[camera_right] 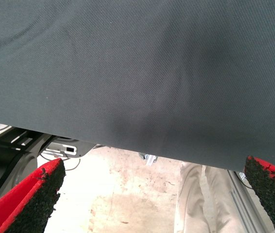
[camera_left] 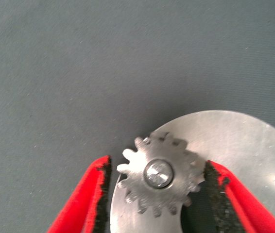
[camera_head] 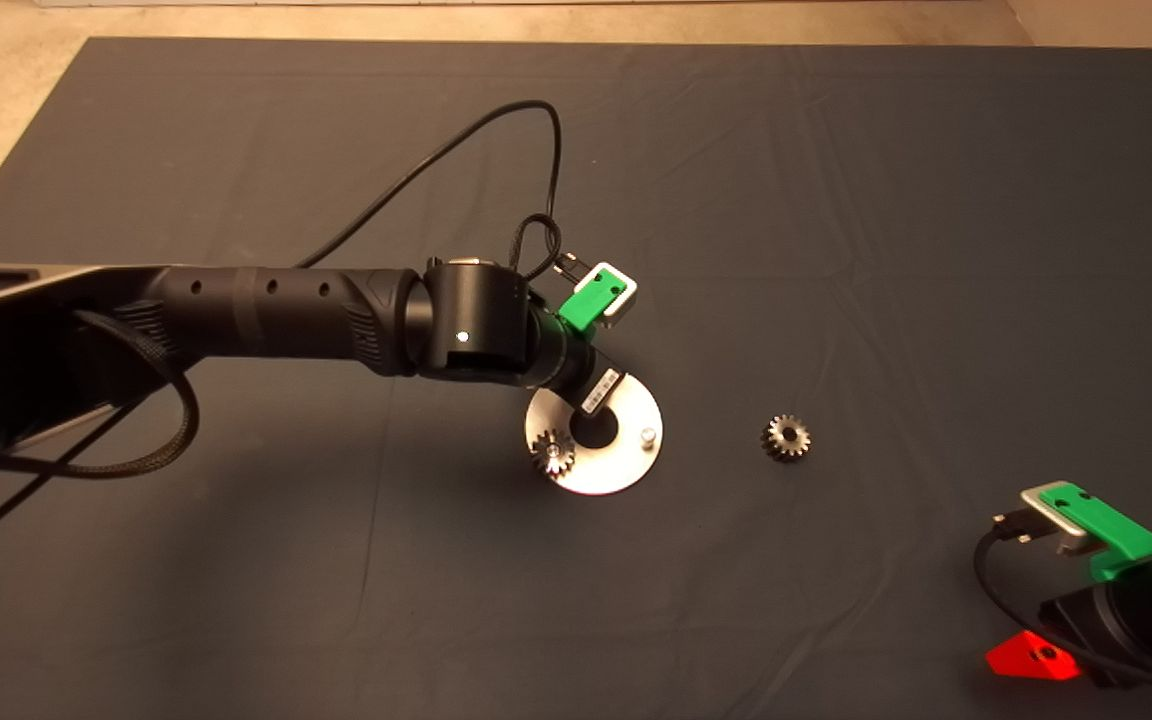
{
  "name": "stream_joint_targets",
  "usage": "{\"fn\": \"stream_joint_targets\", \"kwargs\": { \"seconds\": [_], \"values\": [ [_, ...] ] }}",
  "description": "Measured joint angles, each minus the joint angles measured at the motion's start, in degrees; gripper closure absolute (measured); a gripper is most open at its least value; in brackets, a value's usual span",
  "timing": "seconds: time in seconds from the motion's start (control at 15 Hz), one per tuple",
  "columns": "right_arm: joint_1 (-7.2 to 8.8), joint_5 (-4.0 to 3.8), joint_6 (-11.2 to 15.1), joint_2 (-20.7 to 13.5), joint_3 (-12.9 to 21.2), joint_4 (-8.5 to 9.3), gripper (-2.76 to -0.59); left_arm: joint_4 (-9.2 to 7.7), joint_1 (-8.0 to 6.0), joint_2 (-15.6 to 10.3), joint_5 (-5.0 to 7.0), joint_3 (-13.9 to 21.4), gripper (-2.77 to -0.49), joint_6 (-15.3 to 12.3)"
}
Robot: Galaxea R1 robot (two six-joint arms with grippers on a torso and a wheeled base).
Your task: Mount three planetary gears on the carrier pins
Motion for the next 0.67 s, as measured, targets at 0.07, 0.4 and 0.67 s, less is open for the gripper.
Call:
{"fn": "stream_joint_targets", "kwargs": {
  "seconds": [0.07,0.4,0.67],
  "values": [
    [0.00,0.00,0.0,0.0,0.0,0.00,-2.75,-0.02,0.00,-0.4,-0.10,0.0,-1.34,0.0],
    [0.00,0.00,0.0,0.0,0.0,0.00,-2.75,-0.15,0.00,-3.6,0.42,2.9,-1.62,0.0],
    [-0.01,0.00,0.0,0.1,0.0,-0.11,-2.75,-2.50,0.00,-6.6,1.17,7.1,-1.64,0.0]
  ]
}}
